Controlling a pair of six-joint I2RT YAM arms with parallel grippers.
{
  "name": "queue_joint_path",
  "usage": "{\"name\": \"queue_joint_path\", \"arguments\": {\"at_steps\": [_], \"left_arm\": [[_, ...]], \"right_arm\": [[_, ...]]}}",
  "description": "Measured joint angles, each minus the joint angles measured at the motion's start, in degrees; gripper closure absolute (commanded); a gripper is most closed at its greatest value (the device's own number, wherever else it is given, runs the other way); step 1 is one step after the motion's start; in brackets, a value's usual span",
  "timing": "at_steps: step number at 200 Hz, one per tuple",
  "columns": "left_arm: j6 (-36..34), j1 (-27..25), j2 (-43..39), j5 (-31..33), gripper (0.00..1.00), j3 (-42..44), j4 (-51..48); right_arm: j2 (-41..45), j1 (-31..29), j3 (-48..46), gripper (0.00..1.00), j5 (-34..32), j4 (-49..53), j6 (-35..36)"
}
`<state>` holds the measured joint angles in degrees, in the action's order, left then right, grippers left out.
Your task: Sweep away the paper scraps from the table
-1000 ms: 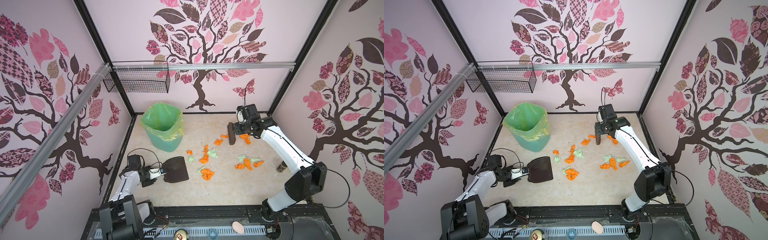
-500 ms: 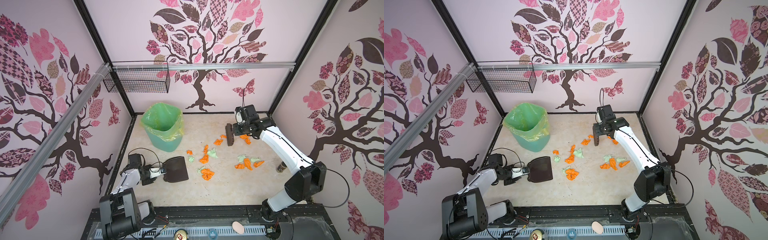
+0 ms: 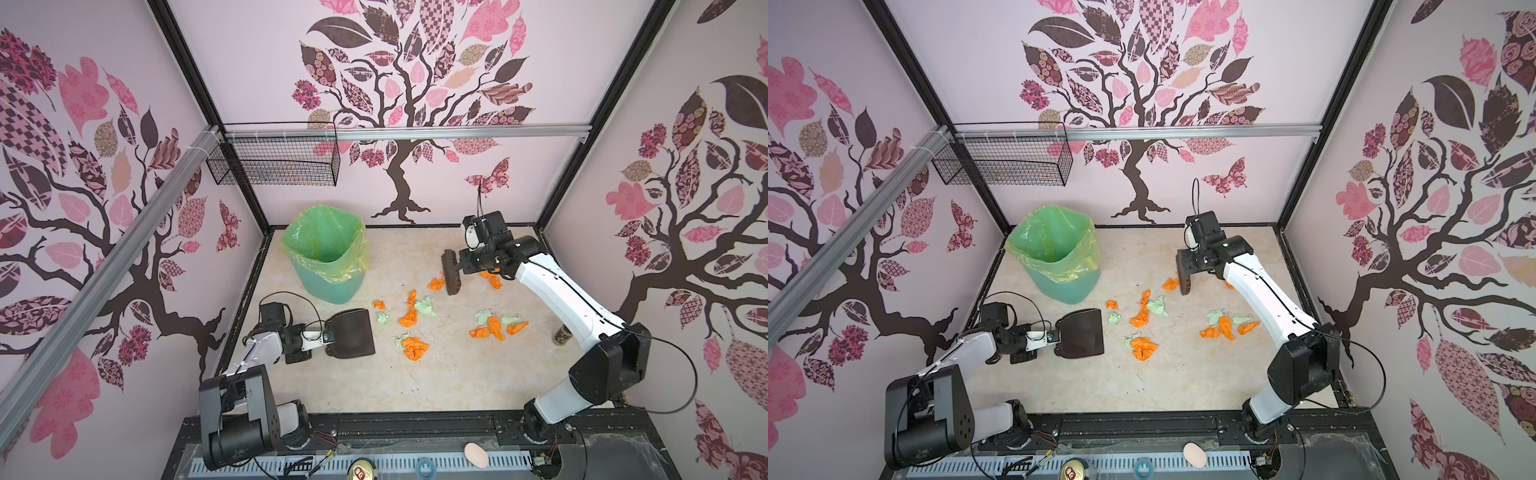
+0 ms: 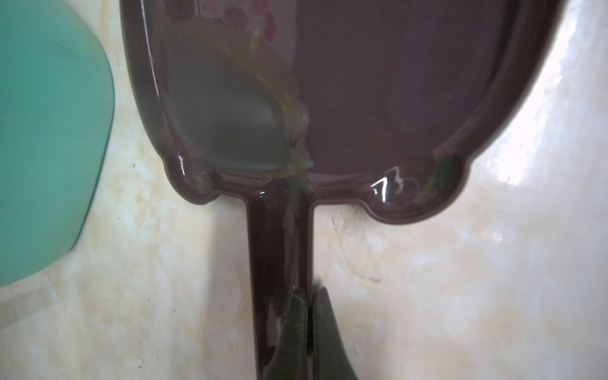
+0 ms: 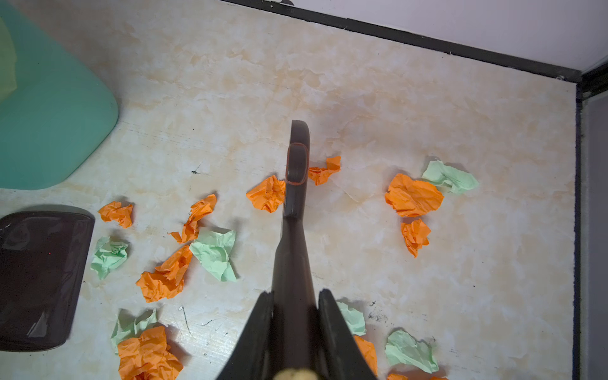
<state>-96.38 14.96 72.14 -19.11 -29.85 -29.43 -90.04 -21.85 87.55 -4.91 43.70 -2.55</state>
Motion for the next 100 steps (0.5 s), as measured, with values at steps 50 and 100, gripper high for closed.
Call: {"name": "queue_joint_path", "arguments": {"at_steps": [50,100], "left_arm": [[1.92,0.0,-6.78,1.92,1.0,-0.24,-9.97],[5.18,0.0,-10.82,2.01,1.0,-2.86,-16.83]], "right_arm": [[-1.55,0.0,2.95,1.0,-5.07,3.61,3.15],[-8.48,0.48,12.85,1.0,-12.81,4.07,12.9]]}}
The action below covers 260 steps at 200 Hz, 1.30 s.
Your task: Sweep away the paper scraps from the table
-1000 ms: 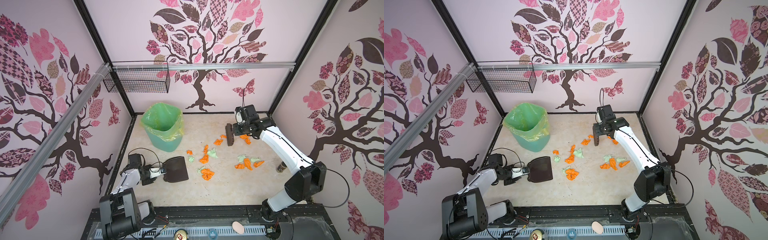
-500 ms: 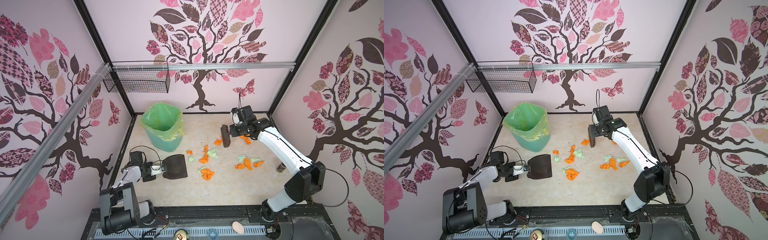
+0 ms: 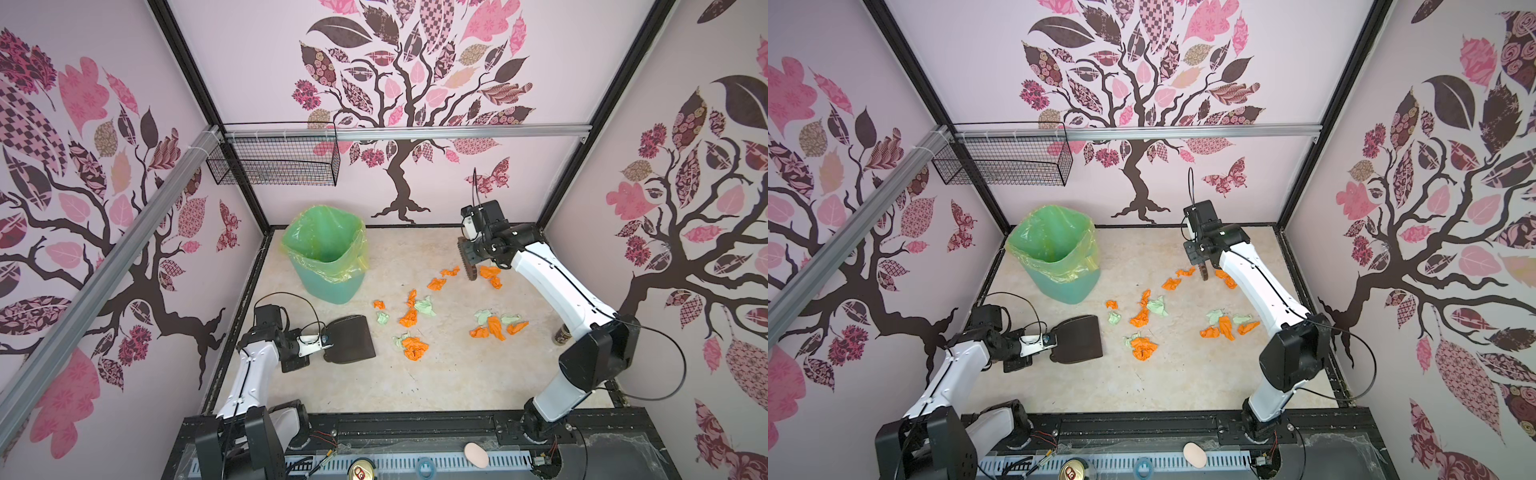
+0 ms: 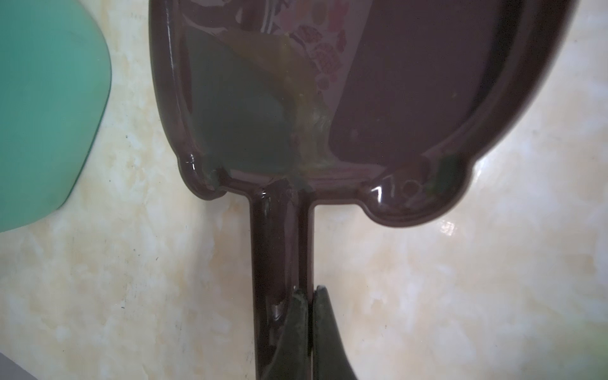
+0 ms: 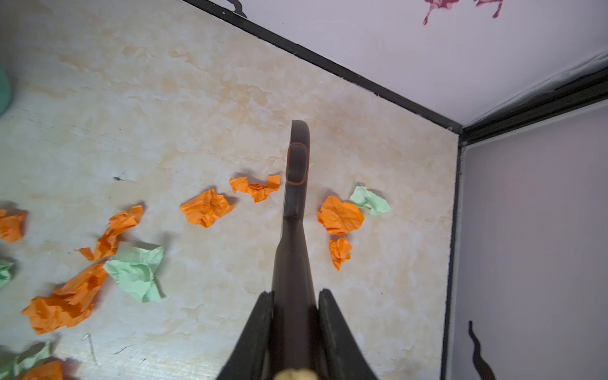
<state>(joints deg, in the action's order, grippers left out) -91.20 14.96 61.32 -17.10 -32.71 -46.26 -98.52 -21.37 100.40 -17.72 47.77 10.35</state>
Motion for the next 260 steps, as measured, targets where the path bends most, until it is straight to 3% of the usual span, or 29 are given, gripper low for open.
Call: {"name": "queue_joint_path", "arguments": {"at_steps": [44,99,146,180,260], "left_arm": [[3.13,-0.02,2.75,1.05,1.0,0.15,3.93],[4.35,-3.19,-1.49,5.64,1.0,3.69,12.04],[6.21,-14.1,-7.56,12.07,1.0,3.69,12.11],[8.7,-21.38,-6.16,17.38,1.0,3.69,12.24],[15.17,-25.55,2.29,23.06,1.0,1.18,12.52]], "right_arm": [[-13.94,0.26,14.97,1.0,-5.73,1.79,9.14],[-22.16,-3.93,19.32,1.0,-12.24,5.42,15.39],[-23.89,-7.89,19.3,1.0,-12.09,8.59,15.5],[-23.89,-10.43,19.3,1.0,-11.47,10.51,14.67],[-23.67,-20.46,19.47,1.0,-10.6,17.35,9.01]]}}
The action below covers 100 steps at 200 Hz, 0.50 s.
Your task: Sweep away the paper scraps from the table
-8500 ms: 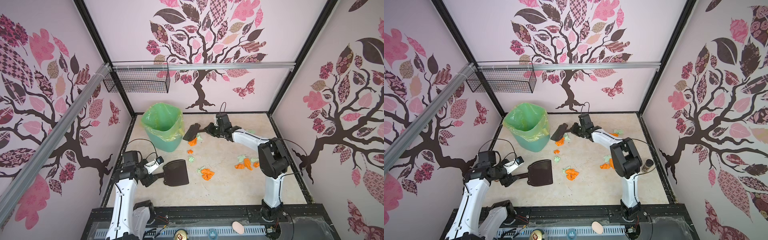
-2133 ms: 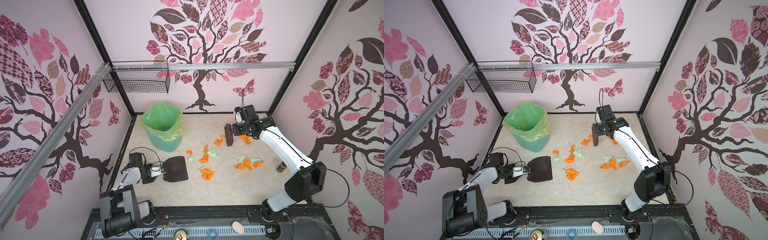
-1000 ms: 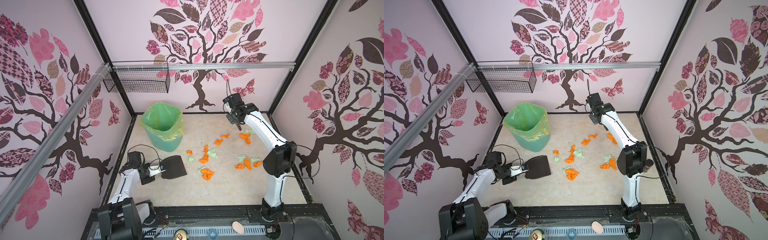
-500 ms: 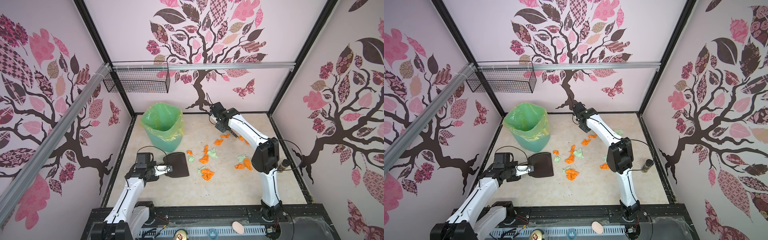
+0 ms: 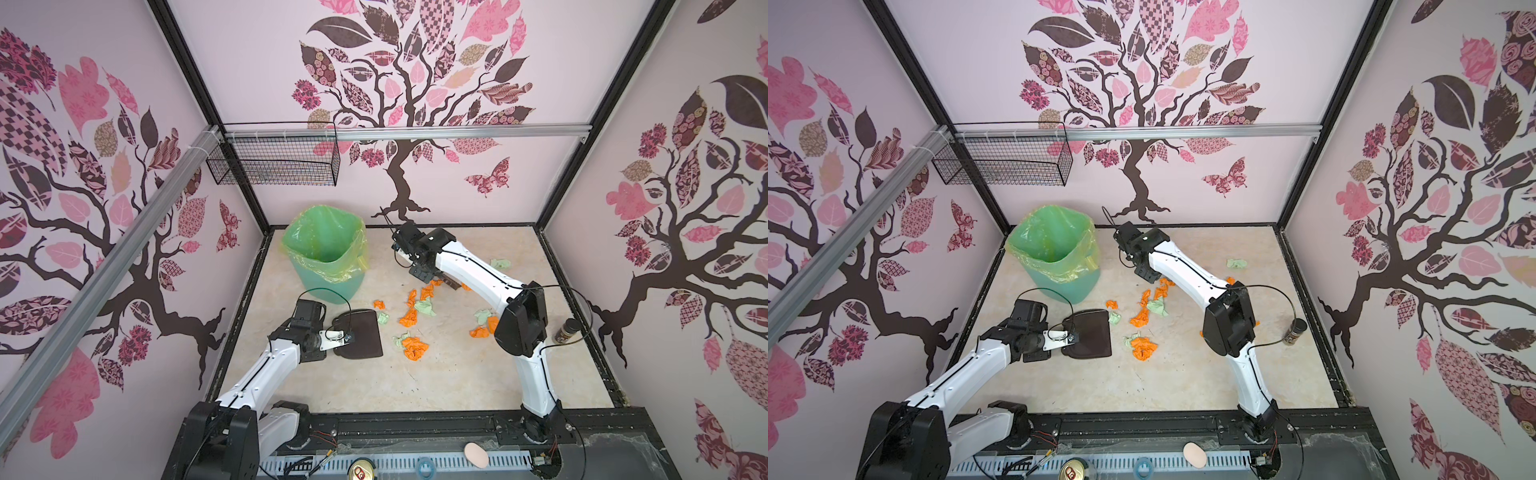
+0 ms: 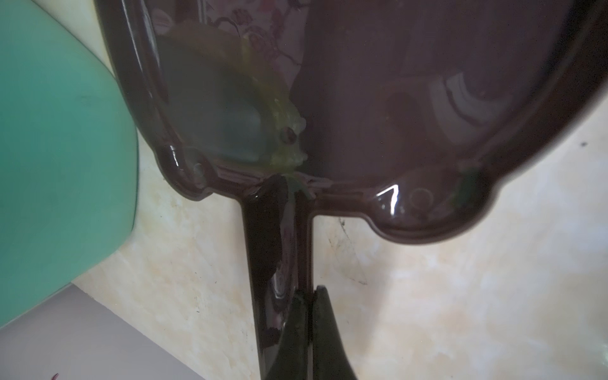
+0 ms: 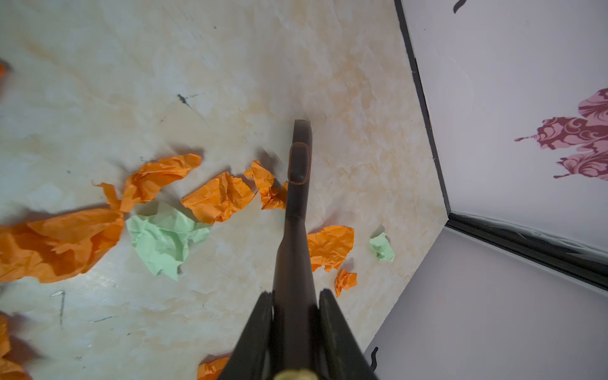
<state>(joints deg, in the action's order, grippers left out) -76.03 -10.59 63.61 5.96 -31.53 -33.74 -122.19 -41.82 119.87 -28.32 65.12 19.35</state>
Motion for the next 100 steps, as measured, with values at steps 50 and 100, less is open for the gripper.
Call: {"name": "queue_joint_path", "arguments": {"at_steps": [50,100], "left_arm": [[4.48,-4.63,0.15,1.44,1.0,-0.44,-1.05],[9.27,-8.22,3.67,2.01,1.0,-3.43,-1.38]], "right_arm": [[1.7,-3.58,3.91,1.0,6.47,6.01,-8.13],[2.62,-6.4,5.77,1.0,12.2,9.11,-15.3]]}}
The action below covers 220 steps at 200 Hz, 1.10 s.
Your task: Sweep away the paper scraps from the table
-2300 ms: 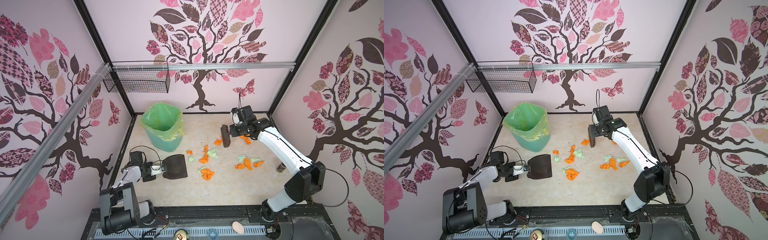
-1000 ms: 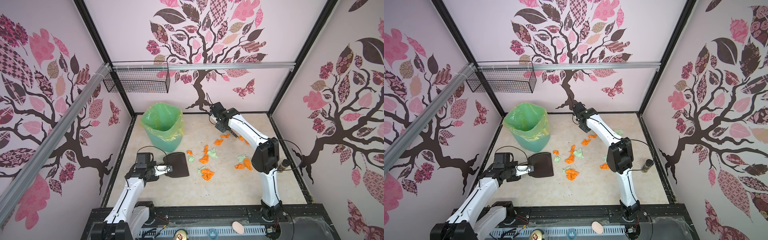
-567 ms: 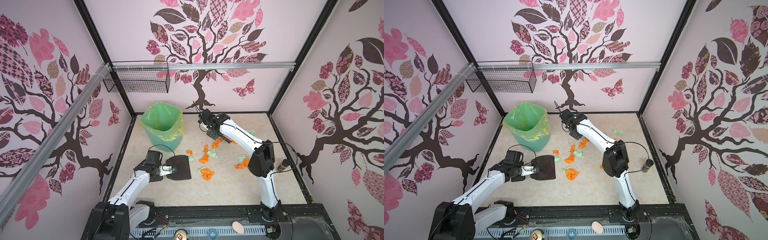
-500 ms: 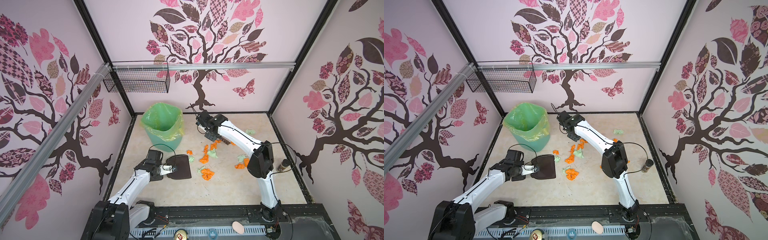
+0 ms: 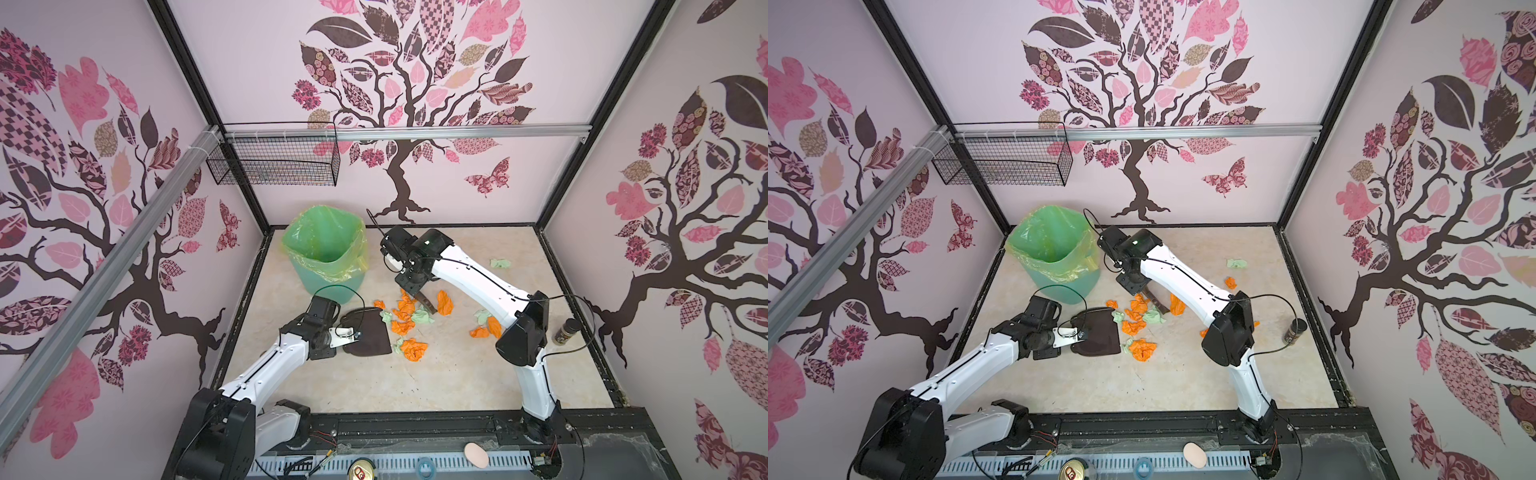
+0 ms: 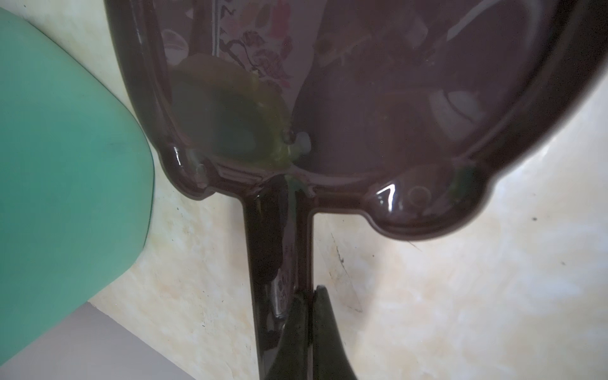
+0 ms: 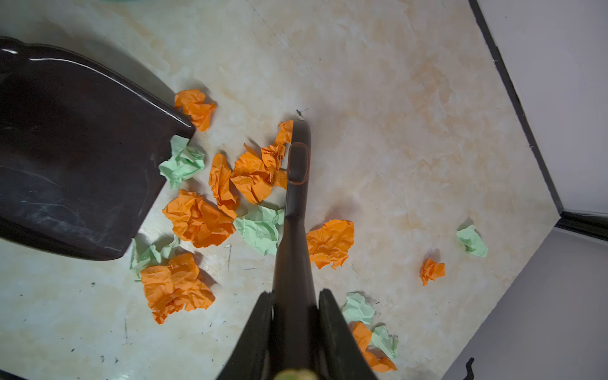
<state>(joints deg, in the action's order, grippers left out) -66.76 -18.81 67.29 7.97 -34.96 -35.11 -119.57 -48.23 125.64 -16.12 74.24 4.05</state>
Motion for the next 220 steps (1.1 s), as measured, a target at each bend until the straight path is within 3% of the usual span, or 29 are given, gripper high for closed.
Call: {"name": "queue_joint_path", "arguments": {"at_steps": [42,114,190,220], "left_arm": [[3.3,-4.02,2.75,1.22,1.0,-1.51,0.61],[6.12,-6.01,6.75,2.19,1.0,-4.37,2.25],[6.64,-6.32,6.45,2.16,1.0,-4.31,2.27],[6.62,-6.32,4.85,1.81,1.0,-4.0,2.25]], "right_arm": [[-0.02,-3.96,1.88,1.0,2.12,2.58,-2.69],[0.92,-6.82,3.82,1.0,5.55,4.46,-5.42],[13.0,-4.7,4.35,1.0,-5.38,4.39,-9.57],[18.16,-3.48,-2.93,1.0,-9.4,4.85,-12.28]]}}
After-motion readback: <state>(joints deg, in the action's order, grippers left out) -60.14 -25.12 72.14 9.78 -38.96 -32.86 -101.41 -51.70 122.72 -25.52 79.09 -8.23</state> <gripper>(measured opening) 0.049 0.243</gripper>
